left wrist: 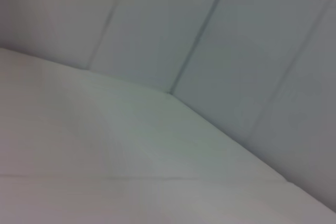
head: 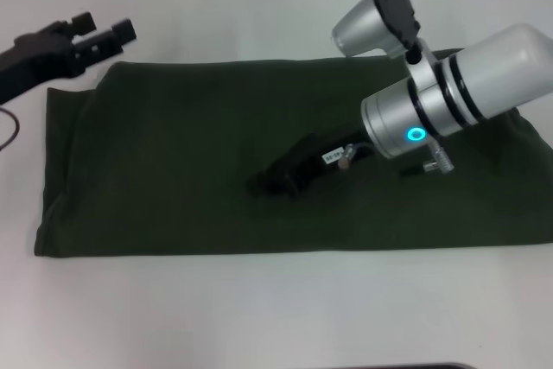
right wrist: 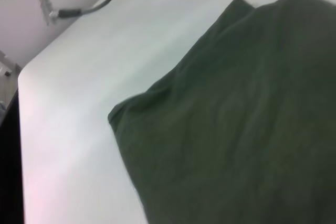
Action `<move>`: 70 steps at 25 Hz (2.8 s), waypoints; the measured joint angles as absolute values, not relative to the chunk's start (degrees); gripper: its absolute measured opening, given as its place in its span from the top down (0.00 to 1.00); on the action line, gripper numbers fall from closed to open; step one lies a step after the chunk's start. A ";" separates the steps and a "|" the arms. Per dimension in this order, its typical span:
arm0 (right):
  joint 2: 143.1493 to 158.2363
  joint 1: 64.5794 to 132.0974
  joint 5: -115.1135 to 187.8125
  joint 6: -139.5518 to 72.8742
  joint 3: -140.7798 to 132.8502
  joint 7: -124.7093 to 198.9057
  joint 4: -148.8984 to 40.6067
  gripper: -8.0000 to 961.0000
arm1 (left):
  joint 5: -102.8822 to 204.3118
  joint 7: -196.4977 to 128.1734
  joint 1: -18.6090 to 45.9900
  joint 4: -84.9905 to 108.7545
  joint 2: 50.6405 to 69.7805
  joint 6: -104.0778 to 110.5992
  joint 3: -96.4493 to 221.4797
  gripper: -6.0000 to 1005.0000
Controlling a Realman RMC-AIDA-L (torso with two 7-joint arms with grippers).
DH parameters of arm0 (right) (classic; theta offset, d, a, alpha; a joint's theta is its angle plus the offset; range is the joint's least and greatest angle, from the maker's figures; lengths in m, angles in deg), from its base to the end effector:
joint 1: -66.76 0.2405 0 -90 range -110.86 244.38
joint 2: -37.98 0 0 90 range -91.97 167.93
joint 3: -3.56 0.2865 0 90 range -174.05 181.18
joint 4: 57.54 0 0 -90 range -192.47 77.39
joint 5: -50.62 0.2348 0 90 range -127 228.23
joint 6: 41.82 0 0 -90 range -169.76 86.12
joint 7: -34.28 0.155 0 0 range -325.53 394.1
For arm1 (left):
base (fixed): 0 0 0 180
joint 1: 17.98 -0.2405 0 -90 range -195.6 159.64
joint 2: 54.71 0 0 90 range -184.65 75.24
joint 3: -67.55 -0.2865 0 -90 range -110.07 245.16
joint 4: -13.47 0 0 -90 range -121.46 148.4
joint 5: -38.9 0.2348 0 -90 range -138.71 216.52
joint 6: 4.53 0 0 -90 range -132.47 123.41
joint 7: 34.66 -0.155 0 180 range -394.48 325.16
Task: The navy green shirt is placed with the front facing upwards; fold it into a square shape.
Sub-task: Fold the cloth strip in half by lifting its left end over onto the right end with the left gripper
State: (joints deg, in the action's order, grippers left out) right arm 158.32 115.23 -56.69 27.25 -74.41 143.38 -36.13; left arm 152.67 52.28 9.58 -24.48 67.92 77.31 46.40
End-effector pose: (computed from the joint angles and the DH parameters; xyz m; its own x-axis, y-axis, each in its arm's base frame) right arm 0.2171 0.3856 -0.1534 0.7666 -0.6391 -0.0629 -0.6347 -0.7689 0.0775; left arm -0.3391 0.3691 -0.0006 0.5054 0.4461 0.7387 0.7915 -0.5807 -0.1908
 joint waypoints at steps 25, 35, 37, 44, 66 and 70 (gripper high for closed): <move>155.30 99.94 -56.76 32.85 -51.33 143.33 -22.79 0.97 | 160.64 46.66 7.39 -25.92 68.76 92.11 28.08 0.12; 155.23 99.82 -56.92 32.89 -51.24 143.31 -22.74 0.97 | 165.47 48.90 8.19 -25.41 68.94 90.93 25.57 0.12; 155.22 99.81 -56.92 32.89 -51.22 143.30 -22.74 0.97 | 166.67 49.37 8.20 -25.13 68.95 90.25 25.47 0.12; 155.13 99.72 -56.88 32.71 -51.19 143.27 -22.66 0.97 | 168.88 50.55 8.30 -25.00 69.04 88.79 24.49 0.12; 155.14 99.96 -56.95 32.64 -50.58 143.27 -22.56 0.97 | 171.24 53.24 9.74 -24.01 69.04 85.16 23.35 0.12; 155.11 99.98 -56.99 32.54 -50.58 143.26 -22.56 0.97 | 169.86 53.01 9.82 -25.09 68.91 87.02 23.80 0.12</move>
State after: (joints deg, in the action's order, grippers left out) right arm 155.11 99.98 -56.99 32.54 -50.58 143.26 -22.56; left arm 169.86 53.01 9.82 -25.09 68.91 87.02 23.80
